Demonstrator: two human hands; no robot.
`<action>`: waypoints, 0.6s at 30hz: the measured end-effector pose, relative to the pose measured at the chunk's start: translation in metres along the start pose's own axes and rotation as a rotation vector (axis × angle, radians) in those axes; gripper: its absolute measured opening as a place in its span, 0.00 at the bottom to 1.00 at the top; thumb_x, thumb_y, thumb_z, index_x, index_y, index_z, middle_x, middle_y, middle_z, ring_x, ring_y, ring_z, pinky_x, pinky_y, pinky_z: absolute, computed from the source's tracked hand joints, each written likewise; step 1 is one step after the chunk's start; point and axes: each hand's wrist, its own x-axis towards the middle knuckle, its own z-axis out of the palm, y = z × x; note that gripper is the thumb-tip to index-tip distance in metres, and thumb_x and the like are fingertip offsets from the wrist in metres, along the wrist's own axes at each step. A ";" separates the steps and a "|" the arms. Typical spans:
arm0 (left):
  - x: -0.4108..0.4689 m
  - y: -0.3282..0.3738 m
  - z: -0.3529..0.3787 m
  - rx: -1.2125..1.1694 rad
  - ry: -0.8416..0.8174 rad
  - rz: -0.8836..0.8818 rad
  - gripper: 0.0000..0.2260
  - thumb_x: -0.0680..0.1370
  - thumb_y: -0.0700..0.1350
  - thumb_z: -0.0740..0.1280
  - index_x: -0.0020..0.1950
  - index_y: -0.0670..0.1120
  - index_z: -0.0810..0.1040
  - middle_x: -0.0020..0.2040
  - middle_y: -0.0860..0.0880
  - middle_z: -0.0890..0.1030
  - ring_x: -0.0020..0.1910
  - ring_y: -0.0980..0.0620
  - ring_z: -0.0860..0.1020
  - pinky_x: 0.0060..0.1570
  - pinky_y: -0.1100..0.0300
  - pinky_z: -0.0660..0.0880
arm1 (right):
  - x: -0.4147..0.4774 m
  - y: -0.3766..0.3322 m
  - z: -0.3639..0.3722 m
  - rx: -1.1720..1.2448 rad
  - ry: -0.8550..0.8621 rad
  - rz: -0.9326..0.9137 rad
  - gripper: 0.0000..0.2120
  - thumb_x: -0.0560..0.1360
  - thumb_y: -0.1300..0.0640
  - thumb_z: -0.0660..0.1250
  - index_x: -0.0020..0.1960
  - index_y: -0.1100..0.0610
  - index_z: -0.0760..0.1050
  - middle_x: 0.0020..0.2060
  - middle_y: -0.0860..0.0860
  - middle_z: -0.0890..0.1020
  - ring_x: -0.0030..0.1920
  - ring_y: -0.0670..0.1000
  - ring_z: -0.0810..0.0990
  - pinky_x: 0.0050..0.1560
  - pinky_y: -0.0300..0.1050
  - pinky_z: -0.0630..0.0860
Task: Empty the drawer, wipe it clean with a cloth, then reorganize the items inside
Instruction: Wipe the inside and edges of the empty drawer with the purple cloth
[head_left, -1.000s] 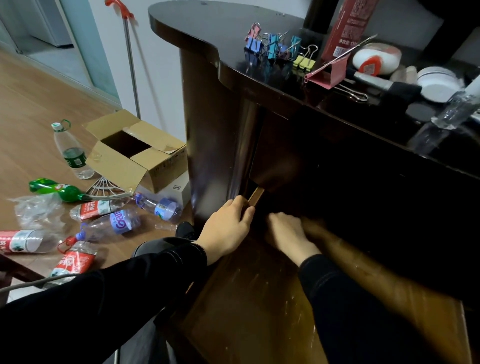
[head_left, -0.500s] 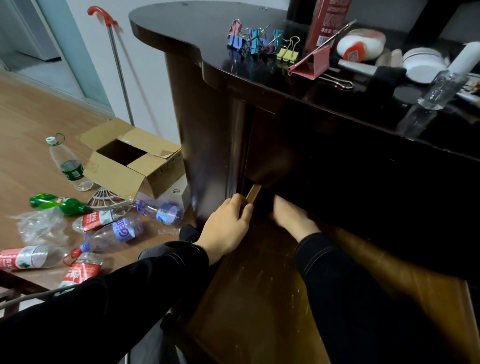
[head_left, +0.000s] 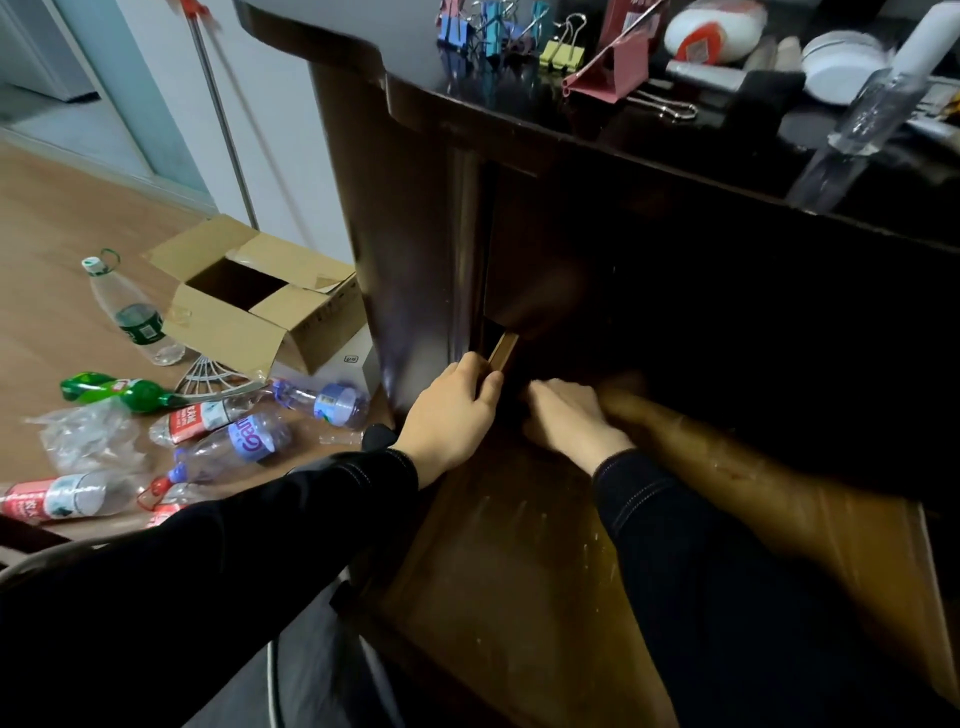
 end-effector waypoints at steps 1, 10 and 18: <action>0.000 0.000 0.000 -0.003 0.001 -0.004 0.13 0.84 0.56 0.55 0.59 0.47 0.71 0.58 0.46 0.78 0.57 0.44 0.76 0.59 0.48 0.72 | -0.008 -0.006 0.003 -0.002 -0.033 -0.015 0.15 0.80 0.51 0.65 0.65 0.53 0.73 0.59 0.56 0.81 0.58 0.60 0.81 0.52 0.50 0.75; 0.001 -0.002 0.003 0.012 0.030 -0.003 0.13 0.84 0.56 0.55 0.58 0.48 0.71 0.57 0.46 0.78 0.55 0.44 0.76 0.58 0.47 0.72 | -0.085 -0.034 0.036 0.036 -0.043 -0.387 0.18 0.80 0.52 0.63 0.69 0.46 0.74 0.57 0.52 0.82 0.58 0.56 0.80 0.54 0.47 0.74; 0.001 -0.002 0.002 0.014 0.020 -0.025 0.15 0.84 0.57 0.55 0.58 0.47 0.72 0.55 0.47 0.78 0.54 0.45 0.77 0.56 0.48 0.72 | -0.032 -0.019 0.009 -0.100 -0.069 -0.159 0.16 0.80 0.49 0.64 0.66 0.51 0.73 0.59 0.54 0.81 0.59 0.58 0.80 0.50 0.48 0.72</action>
